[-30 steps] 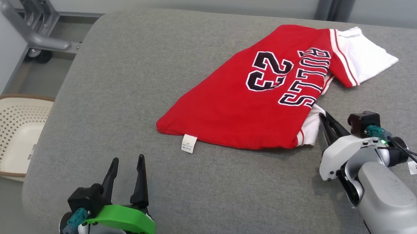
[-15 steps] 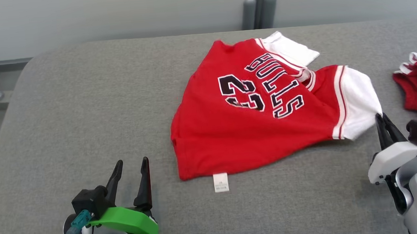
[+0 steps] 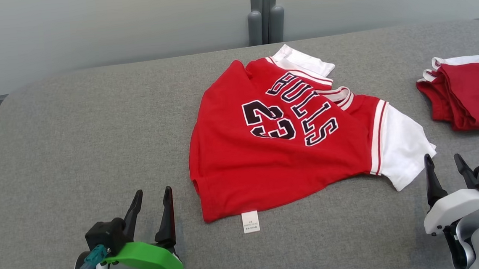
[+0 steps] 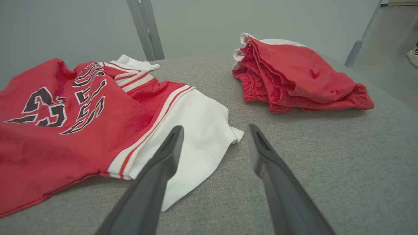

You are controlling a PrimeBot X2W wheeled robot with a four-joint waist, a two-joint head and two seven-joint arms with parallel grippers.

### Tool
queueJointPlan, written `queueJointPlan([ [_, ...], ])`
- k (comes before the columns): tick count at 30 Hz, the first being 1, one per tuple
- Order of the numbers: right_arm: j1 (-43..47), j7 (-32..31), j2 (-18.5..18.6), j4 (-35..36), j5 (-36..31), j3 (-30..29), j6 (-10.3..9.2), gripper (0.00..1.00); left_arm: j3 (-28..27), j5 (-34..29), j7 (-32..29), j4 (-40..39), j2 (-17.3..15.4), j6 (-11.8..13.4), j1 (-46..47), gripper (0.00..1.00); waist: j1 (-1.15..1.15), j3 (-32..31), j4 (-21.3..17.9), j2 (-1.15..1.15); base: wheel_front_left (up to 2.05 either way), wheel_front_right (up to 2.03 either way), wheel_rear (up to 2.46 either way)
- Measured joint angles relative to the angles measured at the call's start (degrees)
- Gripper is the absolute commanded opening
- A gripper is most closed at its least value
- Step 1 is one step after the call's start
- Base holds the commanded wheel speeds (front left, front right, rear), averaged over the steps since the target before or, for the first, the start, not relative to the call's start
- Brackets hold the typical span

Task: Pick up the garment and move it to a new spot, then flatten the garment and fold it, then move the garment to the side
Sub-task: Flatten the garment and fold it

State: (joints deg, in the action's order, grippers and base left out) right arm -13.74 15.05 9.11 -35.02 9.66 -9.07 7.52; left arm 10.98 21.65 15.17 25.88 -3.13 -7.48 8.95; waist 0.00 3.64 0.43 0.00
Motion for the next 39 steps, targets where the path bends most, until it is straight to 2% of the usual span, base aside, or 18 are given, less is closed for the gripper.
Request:
queueJointPlan([
  [7,1.24,0.0,-1.86,2.31,-0.53,1.2,0.0,1.0,0.51,0.36,0.0,1.66,0.07,0.0,-0.13,1.0,0.0,0.39,-1.06,0.0,0.0,0.0,0.0],
  [12,0.58,0.0,-2.37,3.96,-0.53,2.77,0.0,1.0,0.96,0.7,0.0,4.31,-0.13,0.0,3.22,1.0,0.0,1.86,-2.87,0.0,0.0,0.0,0.0],
  [19,-0.19,0.0,-2.88,5.38,-0.41,4.24,0.0,1.0,2.02,2.6,0.0,10.21,-0.93,0.0,8.44,1.0,0.0,4.09,-5.81,0.0,0.0,0.0,0.0],
  [23,-0.65,0.0,-3.15,5.8,-0.38,4.52,0.0,1.0,2.69,5.84,0.0,14.96,-1.21,0.0,11.63,1.0,0.0,5.63,-7.75,0.0,0.0,0.0,0.0],
  [29,-0.84,0.0,-3.32,6.19,-0.4,4.54,0.0,1.0,6.03,8.72,0.0,22.75,-2.74,0.0,15.54,1.0,0.0,7.73,-9.85,0.0,0.0,0.0,0.0],
  [33,-1.35,0.0,-3.59,6.44,-0.71,4.55,0.0,1.0,8.35,6.05,0.07,26.05,-4.71,-0.03,18.39,1.0,0.0,8.78,-10.55,0.0,0.0,0.0,0.0],
  [37,-2.07,0.0,-4.1,6.55,-0.92,4.9,0.0,1.0,9.12,5.81,0.15,27.66,-4.38,-0.07,19.79,1.0,0.0,9.5,-10.85,0.0,0.0,0.0,0.0],
  [38,-2.07,0.0,-4.17,6.54,-0.93,4.99,0.0,1.0,9.49,6.28,0.23,28.07,-4.2,-0.05,20.01,0.94,0.0,9.57,-10.9,0.0,0.0,0.0,0.0],
  [39,-2.1,0.0,-4.19,6.52,-0.98,5.09,0.0,1.0,9.91,6.75,0.29,28.33,-4.05,-0.05,20.26,0.66,0.0,9.6,-10.89,0.0,0.0,0.0,0.0],
])
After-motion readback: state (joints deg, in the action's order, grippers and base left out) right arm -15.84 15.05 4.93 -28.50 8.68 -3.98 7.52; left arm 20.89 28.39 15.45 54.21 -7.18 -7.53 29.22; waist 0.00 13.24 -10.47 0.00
